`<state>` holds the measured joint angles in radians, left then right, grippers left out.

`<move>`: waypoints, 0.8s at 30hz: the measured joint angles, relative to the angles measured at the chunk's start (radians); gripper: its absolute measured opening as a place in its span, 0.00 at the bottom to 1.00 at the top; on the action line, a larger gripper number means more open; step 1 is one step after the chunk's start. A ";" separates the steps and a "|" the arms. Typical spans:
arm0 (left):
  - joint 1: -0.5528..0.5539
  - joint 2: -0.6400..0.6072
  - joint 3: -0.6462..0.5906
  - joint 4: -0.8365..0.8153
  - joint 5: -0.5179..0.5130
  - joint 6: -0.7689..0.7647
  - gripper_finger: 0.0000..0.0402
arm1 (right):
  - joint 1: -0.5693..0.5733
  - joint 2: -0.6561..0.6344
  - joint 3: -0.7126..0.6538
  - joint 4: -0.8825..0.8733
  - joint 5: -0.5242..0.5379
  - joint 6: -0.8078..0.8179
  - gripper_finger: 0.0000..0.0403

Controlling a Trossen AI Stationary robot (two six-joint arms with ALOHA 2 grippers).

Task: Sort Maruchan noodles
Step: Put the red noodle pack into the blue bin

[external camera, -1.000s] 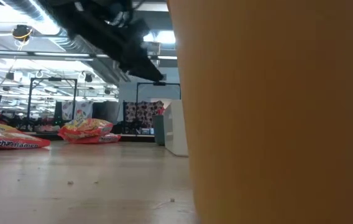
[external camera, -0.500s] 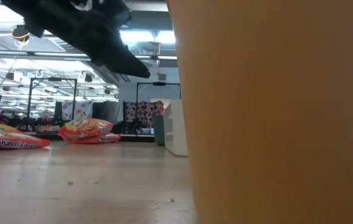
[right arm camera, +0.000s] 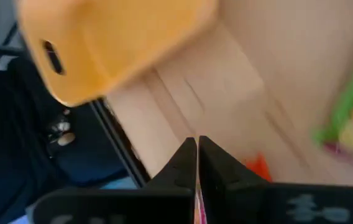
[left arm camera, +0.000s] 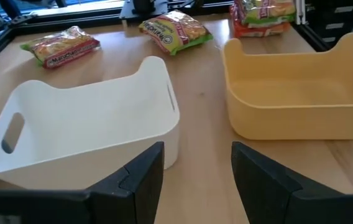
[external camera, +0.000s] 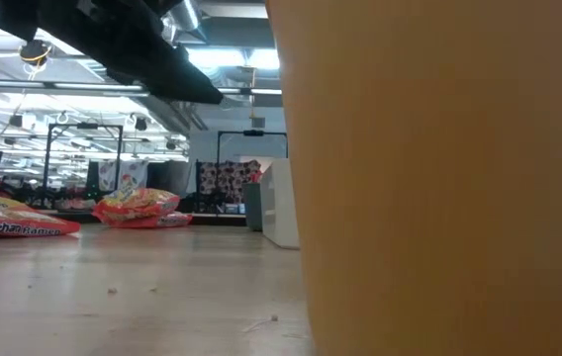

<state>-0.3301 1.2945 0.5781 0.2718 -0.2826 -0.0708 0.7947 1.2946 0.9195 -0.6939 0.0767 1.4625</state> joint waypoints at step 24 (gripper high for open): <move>-0.038 0.001 0.000 -0.017 -0.002 -0.009 0.45 | 0.128 0.167 -0.025 -0.102 -0.182 0.165 0.63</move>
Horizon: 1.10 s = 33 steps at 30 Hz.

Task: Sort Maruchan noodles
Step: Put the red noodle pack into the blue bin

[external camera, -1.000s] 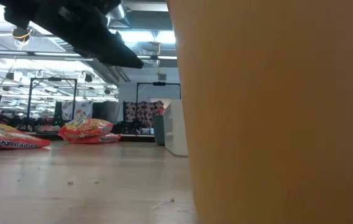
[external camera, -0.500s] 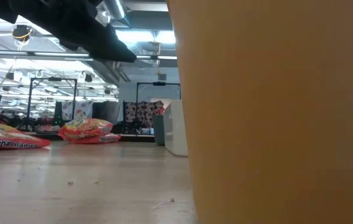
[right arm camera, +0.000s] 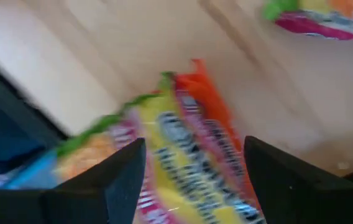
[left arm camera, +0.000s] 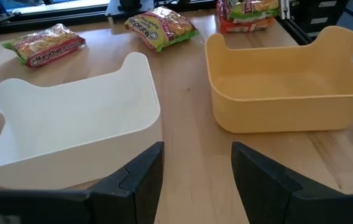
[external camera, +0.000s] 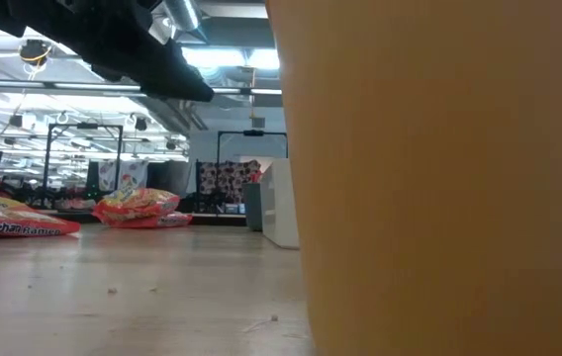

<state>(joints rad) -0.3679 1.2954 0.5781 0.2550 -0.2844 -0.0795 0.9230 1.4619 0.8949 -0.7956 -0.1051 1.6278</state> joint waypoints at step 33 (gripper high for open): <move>0.000 0.008 0.000 -0.008 0.001 0.011 0.45 | -0.007 -0.087 0.000 -0.037 0.249 -0.229 0.00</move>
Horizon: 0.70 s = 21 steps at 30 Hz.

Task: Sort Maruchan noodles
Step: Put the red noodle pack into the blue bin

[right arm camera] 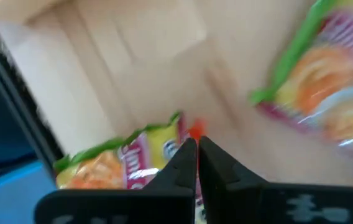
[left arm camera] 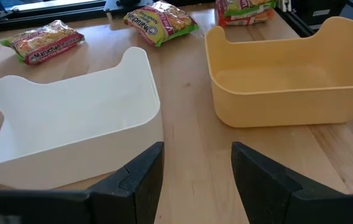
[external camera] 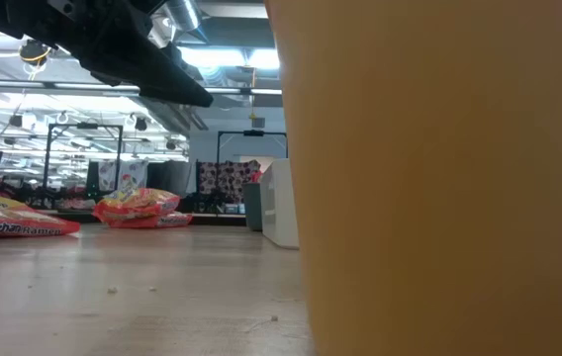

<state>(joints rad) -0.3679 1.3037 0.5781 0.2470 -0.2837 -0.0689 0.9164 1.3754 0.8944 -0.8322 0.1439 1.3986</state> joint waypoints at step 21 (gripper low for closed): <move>0.000 0.000 0.000 -0.013 0.000 -0.006 0.45 | 0.084 0.047 0.014 0.379 -0.322 0.581 0.01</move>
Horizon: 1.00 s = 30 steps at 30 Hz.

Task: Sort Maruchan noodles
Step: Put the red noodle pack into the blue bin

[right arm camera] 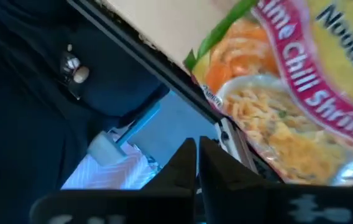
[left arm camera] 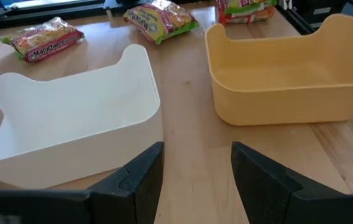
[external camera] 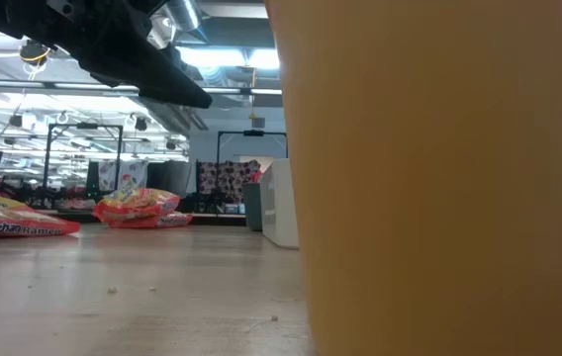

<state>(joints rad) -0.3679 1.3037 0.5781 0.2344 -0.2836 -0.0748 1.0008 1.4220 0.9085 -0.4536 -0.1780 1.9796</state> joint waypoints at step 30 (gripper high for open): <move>-0.033 0.000 0.000 -0.006 0.010 -0.029 0.45 | 0.000 0.136 0.000 -0.459 0.395 -0.011 0.00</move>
<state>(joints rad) -0.4007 1.3037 0.5781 0.2287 -0.2733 -0.1036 1.0010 1.5578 0.9081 -0.9126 0.2175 1.9688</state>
